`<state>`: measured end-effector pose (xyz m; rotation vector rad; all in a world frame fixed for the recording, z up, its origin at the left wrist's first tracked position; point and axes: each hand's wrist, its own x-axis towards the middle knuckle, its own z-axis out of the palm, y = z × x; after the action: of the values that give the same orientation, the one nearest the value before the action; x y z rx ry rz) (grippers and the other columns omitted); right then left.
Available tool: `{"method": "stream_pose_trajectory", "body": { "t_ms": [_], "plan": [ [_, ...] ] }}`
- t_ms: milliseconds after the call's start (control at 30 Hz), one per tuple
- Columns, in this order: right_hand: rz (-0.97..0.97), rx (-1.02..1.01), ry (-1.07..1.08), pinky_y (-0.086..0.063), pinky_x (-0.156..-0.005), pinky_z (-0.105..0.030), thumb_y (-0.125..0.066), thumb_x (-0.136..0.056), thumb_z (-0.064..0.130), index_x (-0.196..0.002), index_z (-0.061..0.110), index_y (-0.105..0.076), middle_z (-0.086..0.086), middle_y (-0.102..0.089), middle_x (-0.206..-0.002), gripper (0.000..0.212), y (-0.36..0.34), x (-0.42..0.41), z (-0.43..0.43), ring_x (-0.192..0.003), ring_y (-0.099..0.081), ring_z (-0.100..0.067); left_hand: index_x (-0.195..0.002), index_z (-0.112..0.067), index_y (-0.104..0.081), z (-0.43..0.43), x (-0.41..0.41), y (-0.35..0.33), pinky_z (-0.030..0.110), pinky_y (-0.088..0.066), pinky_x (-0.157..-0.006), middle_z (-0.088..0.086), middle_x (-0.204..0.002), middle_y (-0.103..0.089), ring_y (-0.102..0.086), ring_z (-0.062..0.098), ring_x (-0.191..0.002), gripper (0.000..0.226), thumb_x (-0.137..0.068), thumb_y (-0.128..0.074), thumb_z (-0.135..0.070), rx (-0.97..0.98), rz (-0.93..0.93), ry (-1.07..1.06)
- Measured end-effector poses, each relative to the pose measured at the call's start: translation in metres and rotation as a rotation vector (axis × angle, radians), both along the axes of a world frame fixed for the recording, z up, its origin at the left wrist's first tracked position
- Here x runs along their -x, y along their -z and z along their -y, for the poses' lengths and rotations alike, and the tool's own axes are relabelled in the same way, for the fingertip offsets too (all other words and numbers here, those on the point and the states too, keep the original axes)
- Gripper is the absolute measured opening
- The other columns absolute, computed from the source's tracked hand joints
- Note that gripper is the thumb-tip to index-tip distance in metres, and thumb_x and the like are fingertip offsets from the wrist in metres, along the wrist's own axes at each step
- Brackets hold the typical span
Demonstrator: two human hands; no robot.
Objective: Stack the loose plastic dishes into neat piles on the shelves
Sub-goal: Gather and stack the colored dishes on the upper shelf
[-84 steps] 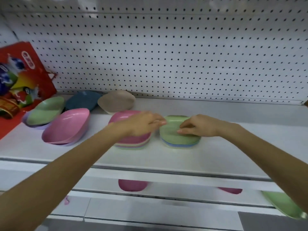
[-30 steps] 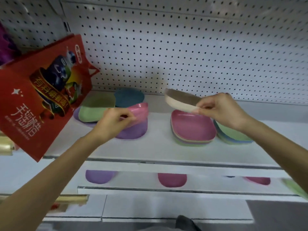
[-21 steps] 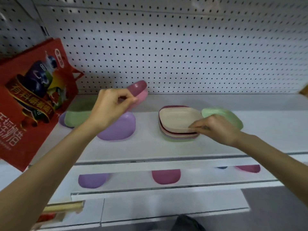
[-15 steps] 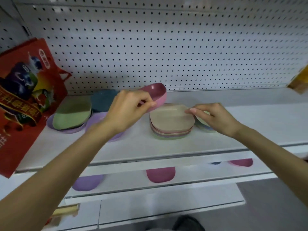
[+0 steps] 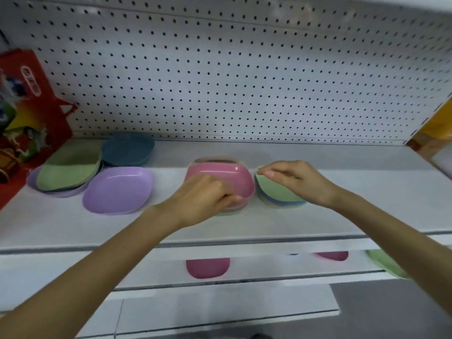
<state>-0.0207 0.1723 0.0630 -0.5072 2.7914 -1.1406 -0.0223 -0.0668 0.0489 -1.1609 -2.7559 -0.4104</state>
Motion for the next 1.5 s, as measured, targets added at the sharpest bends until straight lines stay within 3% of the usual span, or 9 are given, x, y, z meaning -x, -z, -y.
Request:
{"method": "stream_pose_trajectory", "body": {
  "t_ms": [133,300,600,700,800,900,1100,1333,1500],
  "plan": [
    [-0.003,-0.187,-0.141,-0.036,-0.105,-0.024,-0.059,-0.084,0.050,-0.117,0.031,-0.063,0.011,-0.058,-0.128,0.039,0.001,0.018,0.009,-0.117,-0.051,0.001,-0.122,-0.035,-0.057,0.013,0.008,0.000,0.026,-0.042,-0.086,-0.017,-0.127,-0.055,-0.051,0.009,-0.112,0.037,-0.091,-0.046,-0.052,0.007,0.170,-0.075],
    [-0.032,-0.493,-0.344,-0.019,-0.111,-0.019,-0.061,-0.083,0.050,-0.135,0.028,-0.049,0.000,-0.030,-0.152,0.058,0.005,0.030,0.033,-0.138,-0.026,-0.009,-0.139,-0.042,-0.035,0.033,0.027,0.010,0.027,-0.022,-0.110,-0.002,-0.155,-0.022,-0.025,0.015,-0.139,0.082,-0.065,-0.043,-0.078,0.170,0.343,-0.146],
    [0.058,-0.649,-0.411,-0.020,-0.112,-0.024,-0.056,-0.084,0.056,-0.137,0.030,-0.047,0.002,-0.036,-0.150,0.060,0.013,0.044,0.040,-0.139,-0.028,-0.011,-0.135,-0.020,-0.050,0.042,0.031,0.019,0.019,-0.015,-0.109,0.002,-0.149,-0.035,-0.026,0.015,-0.137,0.054,-0.091,-0.045,-0.051,0.158,0.340,-0.163],
    [0.151,-0.663,-0.410,-0.030,-0.106,-0.023,-0.060,-0.080,0.056,-0.133,0.030,-0.052,0.010,-0.045,-0.144,0.059,0.008,0.050,0.042,-0.131,-0.041,-0.011,-0.125,-0.012,-0.058,0.035,0.022,0.024,0.016,-0.014,-0.102,0.009,-0.137,-0.047,-0.036,0.020,-0.130,0.075,-0.085,-0.024,-0.065,0.157,0.253,-0.139],
    [0.262,-0.700,-0.411,-0.041,-0.096,-0.021,-0.061,-0.076,0.060,-0.120,0.032,-0.064,0.017,-0.062,-0.123,0.053,-0.004,0.062,0.049,-0.110,-0.057,-0.007,-0.132,-0.015,-0.053,0.036,0.018,0.021,0.022,-0.012,-0.109,0.008,-0.137,-0.049,-0.035,0.018,-0.132,0.072,-0.086,-0.025,-0.062,0.193,0.227,-0.067],
    [0.154,-0.624,-0.323,-0.048,-0.086,-0.026,-0.058,-0.078,0.061,-0.100,0.032,-0.072,0.016,-0.071,-0.097,0.039,-0.015,0.080,0.072,-0.091,-0.063,-0.008,-0.138,-0.020,-0.044,0.061,0.018,0.017,0.027,-0.011,-0.117,-0.003,-0.147,-0.040,-0.026,0.008,-0.138,0.051,-0.094,-0.043,-0.046,-0.024,0.291,-0.082],
    [0.056,-0.222,-0.213,-0.041,-0.093,-0.018,-0.059,-0.087,0.044,-0.113,0.028,-0.067,0.014,-0.064,-0.116,0.031,-0.006,0.109,0.155,-0.106,-0.057,-0.001,-0.117,-0.024,-0.065,0.187,0.010,0.025,0.025,-0.037,-0.104,-0.012,-0.128,-0.058,-0.050,0.001,-0.118,0.058,-0.083,-0.043,-0.066,-0.343,0.296,-0.345],
    [0.043,-0.334,-0.329,-0.036,-0.095,-0.022,-0.045,-0.098,0.034,-0.125,0.018,-0.059,0.004,-0.058,-0.130,0.035,0.023,0.150,0.251,-0.118,-0.053,-0.013,-0.120,-0.024,-0.064,0.240,-0.013,0.053,0.019,-0.037,-0.102,-0.010,-0.129,-0.058,-0.051,0.006,-0.121,0.087,-0.077,-0.013,-0.081,-0.101,0.293,-0.383],
    [0.047,-0.498,-0.387,-0.035,-0.071,-0.032,-0.038,-0.099,0.036,-0.070,0.019,-0.052,0.000,-0.053,-0.074,0.037,0.034,0.169,0.268,-0.074,-0.049,-0.020,-0.100,-0.017,-0.071,0.253,-0.025,0.063,0.032,-0.046,-0.095,-0.004,-0.104,-0.071,-0.065,0.014,-0.097,0.044,-0.091,-0.040,-0.047,-0.069,0.105,-0.290]
  ]
}}
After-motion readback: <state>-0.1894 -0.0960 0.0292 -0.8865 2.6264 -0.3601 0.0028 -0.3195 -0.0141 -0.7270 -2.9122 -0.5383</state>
